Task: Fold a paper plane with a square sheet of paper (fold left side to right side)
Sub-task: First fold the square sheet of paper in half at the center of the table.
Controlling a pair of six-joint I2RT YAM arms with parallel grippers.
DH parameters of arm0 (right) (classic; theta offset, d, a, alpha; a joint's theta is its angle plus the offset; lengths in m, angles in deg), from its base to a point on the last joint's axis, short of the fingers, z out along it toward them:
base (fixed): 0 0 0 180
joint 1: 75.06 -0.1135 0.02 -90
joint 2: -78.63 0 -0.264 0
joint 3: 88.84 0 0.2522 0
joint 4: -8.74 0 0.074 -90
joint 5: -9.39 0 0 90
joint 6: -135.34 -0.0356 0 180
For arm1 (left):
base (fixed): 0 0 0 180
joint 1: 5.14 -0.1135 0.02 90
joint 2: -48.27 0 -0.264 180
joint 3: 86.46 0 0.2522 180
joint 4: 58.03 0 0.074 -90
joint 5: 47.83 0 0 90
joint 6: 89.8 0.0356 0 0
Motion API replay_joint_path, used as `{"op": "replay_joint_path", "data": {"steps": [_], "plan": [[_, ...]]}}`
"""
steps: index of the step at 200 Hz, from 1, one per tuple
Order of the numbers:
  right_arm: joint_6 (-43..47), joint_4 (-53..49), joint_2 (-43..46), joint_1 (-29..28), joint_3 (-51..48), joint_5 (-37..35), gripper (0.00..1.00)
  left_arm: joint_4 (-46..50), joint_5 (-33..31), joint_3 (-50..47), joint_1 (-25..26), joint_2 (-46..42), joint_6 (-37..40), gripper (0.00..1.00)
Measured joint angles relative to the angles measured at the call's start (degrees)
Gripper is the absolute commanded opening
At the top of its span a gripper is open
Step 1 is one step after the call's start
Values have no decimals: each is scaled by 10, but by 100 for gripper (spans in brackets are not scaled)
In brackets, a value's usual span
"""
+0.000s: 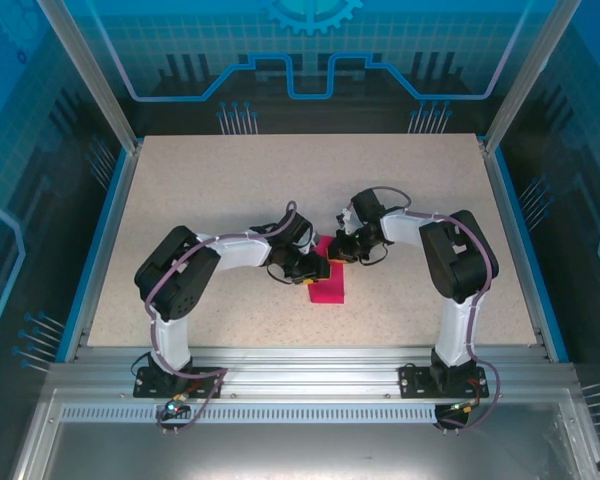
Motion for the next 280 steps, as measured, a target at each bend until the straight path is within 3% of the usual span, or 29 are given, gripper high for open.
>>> {"op": "replay_joint_path", "data": {"steps": [149, 280], "plan": [[-11, -5, -4, 0, 4, 3, 11, -81, 15, -101, 31, -57, 57, 41], [-11, -5, -5, 0, 4, 7, 11, -148, 18, -190, 62, -111, 26, 41]]}}
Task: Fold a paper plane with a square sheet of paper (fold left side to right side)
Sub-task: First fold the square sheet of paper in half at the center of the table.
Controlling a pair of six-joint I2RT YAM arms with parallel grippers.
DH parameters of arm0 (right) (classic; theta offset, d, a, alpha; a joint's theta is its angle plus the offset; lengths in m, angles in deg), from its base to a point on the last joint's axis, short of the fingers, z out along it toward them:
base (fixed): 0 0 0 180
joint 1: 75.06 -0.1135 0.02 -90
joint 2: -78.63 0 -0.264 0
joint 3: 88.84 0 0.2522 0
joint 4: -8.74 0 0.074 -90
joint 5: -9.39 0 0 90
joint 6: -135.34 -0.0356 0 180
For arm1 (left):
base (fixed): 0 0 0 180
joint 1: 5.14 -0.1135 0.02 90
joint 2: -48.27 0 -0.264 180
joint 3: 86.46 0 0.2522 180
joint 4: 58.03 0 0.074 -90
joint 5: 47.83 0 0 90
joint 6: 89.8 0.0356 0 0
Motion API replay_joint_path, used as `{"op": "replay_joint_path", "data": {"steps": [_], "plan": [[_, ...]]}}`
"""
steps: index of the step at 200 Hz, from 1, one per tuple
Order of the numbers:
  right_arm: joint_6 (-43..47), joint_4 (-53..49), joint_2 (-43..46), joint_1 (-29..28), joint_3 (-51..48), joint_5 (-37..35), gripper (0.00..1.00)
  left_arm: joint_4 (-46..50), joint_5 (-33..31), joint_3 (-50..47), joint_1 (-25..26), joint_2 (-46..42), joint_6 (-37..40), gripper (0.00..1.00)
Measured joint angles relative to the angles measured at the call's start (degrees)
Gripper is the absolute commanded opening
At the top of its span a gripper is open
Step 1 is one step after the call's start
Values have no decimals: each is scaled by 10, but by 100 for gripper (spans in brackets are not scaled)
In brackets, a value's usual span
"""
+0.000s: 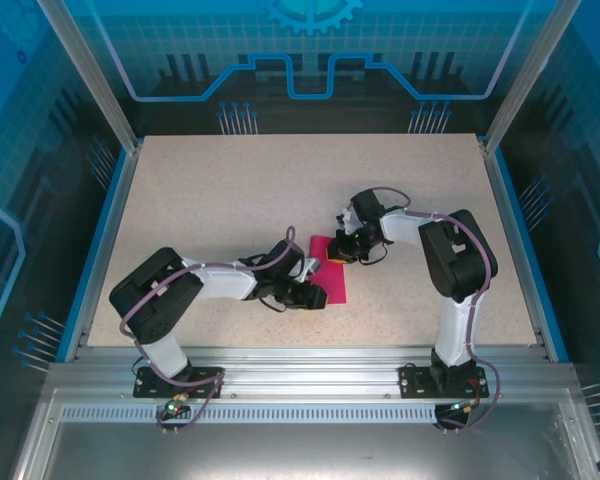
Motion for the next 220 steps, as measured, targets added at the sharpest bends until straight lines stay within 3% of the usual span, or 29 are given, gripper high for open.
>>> {"op": "replay_joint_path", "data": {"steps": [44, 84, 158, 220], "plan": [[0, 0, 0, 0, 0, 0, 11, 35, 2, -4, 0, -32, -5, 43], [0, 1, 0, 0, 0, 0, 11, 68, 5, 64, -32, -55, 4, 44], [0, 1, 0, 0, 0, 2, 12, 66, 13, 141, -55, 75, 6, 43], [1, 7, 5, 0, -3, 5, 14, 68, 13, 144, -55, 99, 10, 43]]}}
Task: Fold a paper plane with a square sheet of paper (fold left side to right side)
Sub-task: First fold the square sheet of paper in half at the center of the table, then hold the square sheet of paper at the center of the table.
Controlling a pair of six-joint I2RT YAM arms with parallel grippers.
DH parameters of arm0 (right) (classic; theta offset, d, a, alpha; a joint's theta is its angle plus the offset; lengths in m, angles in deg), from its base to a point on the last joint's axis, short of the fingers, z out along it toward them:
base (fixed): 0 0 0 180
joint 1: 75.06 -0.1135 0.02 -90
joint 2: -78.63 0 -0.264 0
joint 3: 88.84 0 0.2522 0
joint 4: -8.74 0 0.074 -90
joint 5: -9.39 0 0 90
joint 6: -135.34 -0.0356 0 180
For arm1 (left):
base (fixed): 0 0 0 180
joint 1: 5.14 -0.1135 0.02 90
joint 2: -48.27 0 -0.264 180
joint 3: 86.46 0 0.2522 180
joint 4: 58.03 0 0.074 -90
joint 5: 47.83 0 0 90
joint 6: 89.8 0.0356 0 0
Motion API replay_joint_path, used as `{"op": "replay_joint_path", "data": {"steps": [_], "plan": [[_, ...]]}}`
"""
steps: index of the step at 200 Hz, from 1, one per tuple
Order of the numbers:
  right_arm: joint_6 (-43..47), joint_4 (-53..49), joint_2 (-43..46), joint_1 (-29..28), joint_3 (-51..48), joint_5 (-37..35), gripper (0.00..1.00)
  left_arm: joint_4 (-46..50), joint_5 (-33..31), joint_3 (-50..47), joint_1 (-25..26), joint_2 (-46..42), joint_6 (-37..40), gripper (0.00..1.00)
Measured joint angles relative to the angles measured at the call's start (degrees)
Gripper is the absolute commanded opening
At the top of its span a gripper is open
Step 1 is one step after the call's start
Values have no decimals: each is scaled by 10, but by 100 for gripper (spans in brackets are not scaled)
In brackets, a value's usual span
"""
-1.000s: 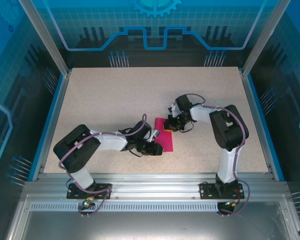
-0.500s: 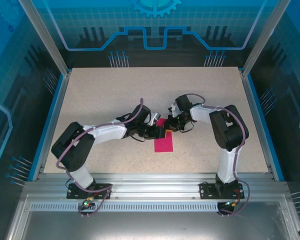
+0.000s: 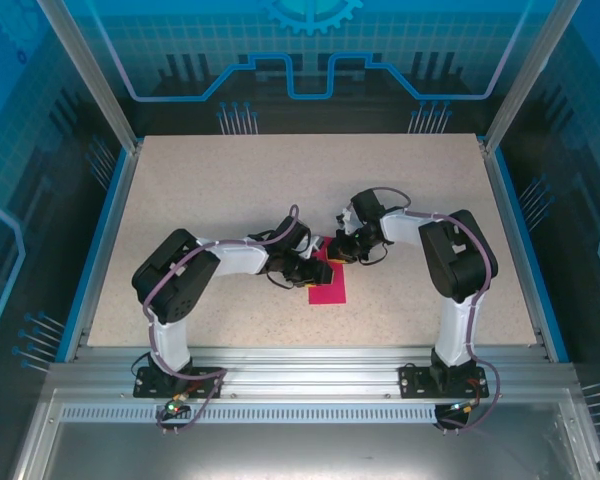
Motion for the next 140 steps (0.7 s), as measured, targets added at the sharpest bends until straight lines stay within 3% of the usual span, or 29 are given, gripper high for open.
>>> {"op": "replay_joint_path", "data": {"steps": [42, 80, 112, 140], "plan": [[18, -19, 38, -1, -6, -19, 18, -2, 0, -1, 0, 0, -1, 43], [41, -48, 147, 4, -36, -31, 13, -4, 0, -2, 0, 0, -3, 43], [47, -61, 236, 9, -115, -25, 10, -5, -1, -2, 0, 0, -8, 43], [34, -58, 252, 2, -207, 0, 10, -5, -1, -2, 0, 0, -10, 43]]}}
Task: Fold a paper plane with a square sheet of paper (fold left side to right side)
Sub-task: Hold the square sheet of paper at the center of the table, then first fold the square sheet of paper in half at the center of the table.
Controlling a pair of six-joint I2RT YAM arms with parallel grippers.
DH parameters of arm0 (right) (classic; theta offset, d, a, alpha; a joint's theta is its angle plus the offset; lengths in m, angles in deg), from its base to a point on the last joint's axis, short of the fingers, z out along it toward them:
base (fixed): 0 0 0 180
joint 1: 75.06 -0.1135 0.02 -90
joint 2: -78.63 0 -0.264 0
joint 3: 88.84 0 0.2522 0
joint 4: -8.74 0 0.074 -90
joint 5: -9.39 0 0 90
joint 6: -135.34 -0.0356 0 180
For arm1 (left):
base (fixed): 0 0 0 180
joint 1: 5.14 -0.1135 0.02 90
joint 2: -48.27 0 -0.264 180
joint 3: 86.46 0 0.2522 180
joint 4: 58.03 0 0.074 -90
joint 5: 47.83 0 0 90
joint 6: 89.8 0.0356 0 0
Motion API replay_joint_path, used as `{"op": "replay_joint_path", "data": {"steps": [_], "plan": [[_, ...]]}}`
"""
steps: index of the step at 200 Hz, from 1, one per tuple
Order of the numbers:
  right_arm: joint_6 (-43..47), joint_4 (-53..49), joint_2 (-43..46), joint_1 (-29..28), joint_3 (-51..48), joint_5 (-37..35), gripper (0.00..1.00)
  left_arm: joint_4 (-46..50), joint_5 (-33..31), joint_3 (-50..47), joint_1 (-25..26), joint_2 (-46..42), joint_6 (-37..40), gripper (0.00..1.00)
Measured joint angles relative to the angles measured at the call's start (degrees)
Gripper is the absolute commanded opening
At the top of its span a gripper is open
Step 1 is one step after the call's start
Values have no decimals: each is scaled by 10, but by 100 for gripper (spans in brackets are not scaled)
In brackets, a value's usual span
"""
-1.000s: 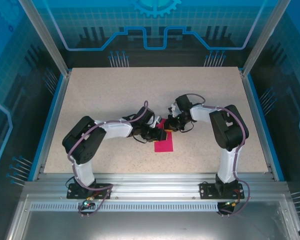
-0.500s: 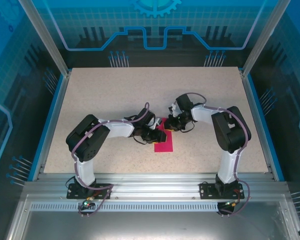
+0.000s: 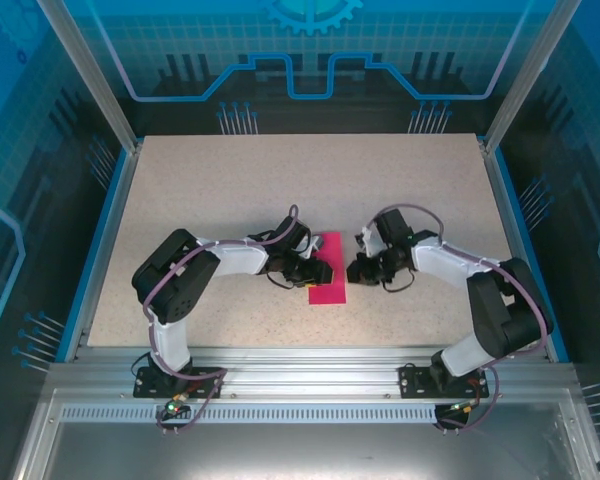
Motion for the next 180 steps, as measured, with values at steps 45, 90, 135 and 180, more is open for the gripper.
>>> {"op": "replay_joint_path", "data": {"steps": [45, 90, 135, 180], "plan": [[-37, 40, -19, -23, -46, 27, 10, 0, -1, 0, 1, 0, 0, 43], [-47, 68, -58, -38, -27, 33, 10, 0, -2, 0, 2, 0, 0, 43], [-45, 54, -89, -41, -7, 15, 9, 1, -4, 2, 3, 0, 0, 43], [-38, 39, -97, -40, 1, 12, 9, 18, -4, 21, 1, 0, 0, 44]]}}
